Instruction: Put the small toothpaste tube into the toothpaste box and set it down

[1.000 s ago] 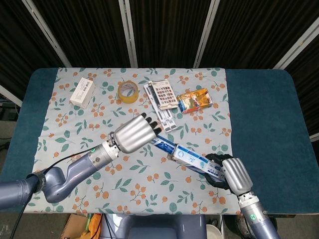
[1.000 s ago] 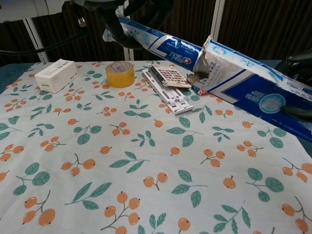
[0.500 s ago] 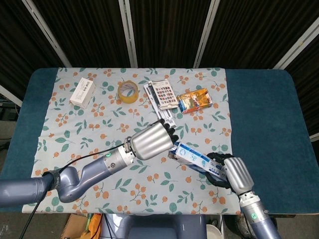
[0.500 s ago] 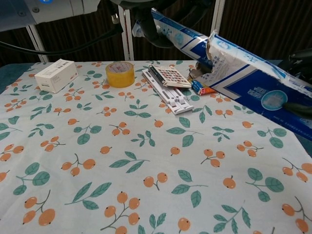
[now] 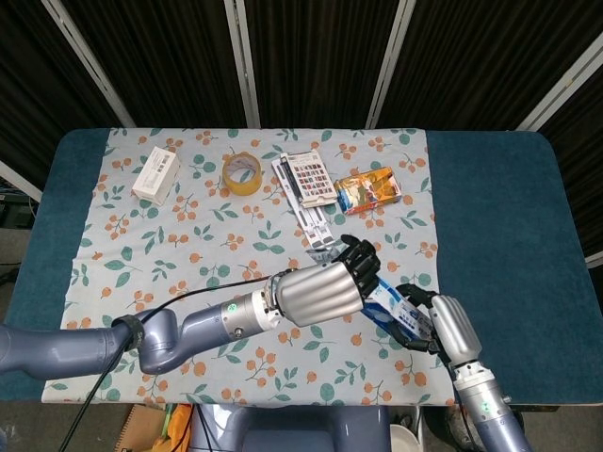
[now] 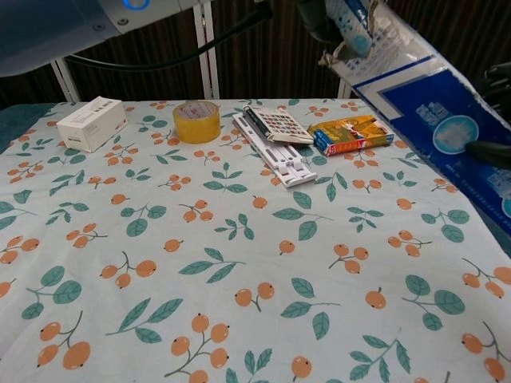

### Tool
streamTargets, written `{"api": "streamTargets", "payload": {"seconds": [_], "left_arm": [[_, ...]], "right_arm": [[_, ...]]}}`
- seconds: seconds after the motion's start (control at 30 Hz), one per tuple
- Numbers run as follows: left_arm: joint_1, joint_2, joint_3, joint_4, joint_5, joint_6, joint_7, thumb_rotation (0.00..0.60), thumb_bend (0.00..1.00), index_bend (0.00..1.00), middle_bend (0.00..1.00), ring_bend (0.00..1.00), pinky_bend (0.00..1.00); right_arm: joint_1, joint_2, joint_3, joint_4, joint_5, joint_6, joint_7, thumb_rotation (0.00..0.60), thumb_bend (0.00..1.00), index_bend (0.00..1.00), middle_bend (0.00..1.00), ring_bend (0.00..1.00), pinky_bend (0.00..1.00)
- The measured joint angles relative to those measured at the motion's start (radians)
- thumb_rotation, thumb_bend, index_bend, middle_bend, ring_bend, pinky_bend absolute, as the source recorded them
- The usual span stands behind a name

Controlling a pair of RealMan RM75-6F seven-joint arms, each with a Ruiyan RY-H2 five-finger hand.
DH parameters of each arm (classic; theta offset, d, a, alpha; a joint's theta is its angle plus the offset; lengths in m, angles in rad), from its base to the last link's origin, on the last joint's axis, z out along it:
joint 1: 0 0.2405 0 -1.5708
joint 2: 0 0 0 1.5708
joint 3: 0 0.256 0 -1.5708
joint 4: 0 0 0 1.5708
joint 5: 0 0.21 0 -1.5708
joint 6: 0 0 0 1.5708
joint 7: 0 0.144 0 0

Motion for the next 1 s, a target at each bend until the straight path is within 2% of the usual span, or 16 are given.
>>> {"api": "streamTargets", "payload": {"seconds": [0.17, 0.3, 0.53, 0.73, 1.0], "left_arm": [[0.005, -0.061, -0.025, 0.032, 0.013, 0.087, 0.024, 0.6, 0.0, 0.23, 0.2, 0.18, 0.29], [0.005, -0.083, -0.044, 0.055, 0.024, 0.126, 0.023, 0.6, 0.0, 0.22, 0.2, 0.18, 0.29], [0.008, -0.085, -0.067, 0.048, 0.036, 0.178, -0.004, 0.6, 0.0, 0.22, 0.2, 0.18, 0.29], [0.041, -0.057, -0.071, 0.003, 0.062, 0.244, -0.025, 0.6, 0.0, 0.22, 0.2, 0.18, 0.29], [0.143, 0.021, -0.044, -0.066, 0.09, 0.349, -0.048, 0.6, 0.0, 0.22, 0.2, 0.18, 0.29]], "right_arm": [[-0.008, 0.004, 0.012, -0.019, -0.006, 0.011, 0.095, 0.6, 0.36, 0.51, 0.58, 0.51, 0.43], [-0.013, 0.0, 0.016, -0.023, -0.021, 0.02, 0.163, 0.6, 0.36, 0.51, 0.58, 0.51, 0.43], [-0.016, 0.013, 0.031, -0.043, 0.005, 0.004, 0.372, 0.6, 0.36, 0.52, 0.58, 0.51, 0.43], [-0.013, 0.056, 0.07, -0.06, 0.077, -0.039, 0.561, 0.6, 0.36, 0.52, 0.58, 0.51, 0.43], [-0.018, 0.065, 0.104, -0.047, 0.085, -0.039, 0.653, 0.6, 0.36, 0.52, 0.58, 0.51, 0.43]]}}
